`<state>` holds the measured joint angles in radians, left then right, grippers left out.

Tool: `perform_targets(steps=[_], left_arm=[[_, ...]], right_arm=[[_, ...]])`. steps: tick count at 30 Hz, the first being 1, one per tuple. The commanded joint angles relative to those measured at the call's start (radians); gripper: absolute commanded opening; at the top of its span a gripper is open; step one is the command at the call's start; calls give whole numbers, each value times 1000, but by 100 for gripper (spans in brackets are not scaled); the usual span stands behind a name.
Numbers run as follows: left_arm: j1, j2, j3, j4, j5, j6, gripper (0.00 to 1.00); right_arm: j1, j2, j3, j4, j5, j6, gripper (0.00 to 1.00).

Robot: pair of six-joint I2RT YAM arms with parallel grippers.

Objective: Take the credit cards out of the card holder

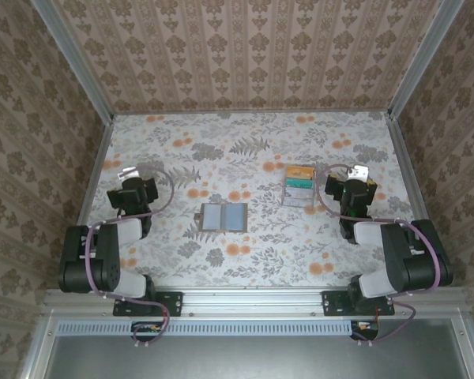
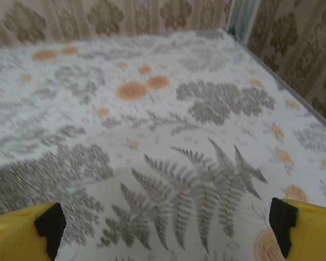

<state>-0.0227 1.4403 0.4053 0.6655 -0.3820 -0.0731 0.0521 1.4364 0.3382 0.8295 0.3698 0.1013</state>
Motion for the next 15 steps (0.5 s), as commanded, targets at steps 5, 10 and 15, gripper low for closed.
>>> perform_targets(steps=[5,10,15], left_arm=[[-3,81,-53,263,198,62,100],[-14,98,-31,249,185,80,100],[-27,96,-22,233,172,91,100]], right_arm=[[-3,92,-45,240,-138,-48,100],[-3,103,8,158,-125,-46,100],[-1,95,48,75,-113,-39,100]])
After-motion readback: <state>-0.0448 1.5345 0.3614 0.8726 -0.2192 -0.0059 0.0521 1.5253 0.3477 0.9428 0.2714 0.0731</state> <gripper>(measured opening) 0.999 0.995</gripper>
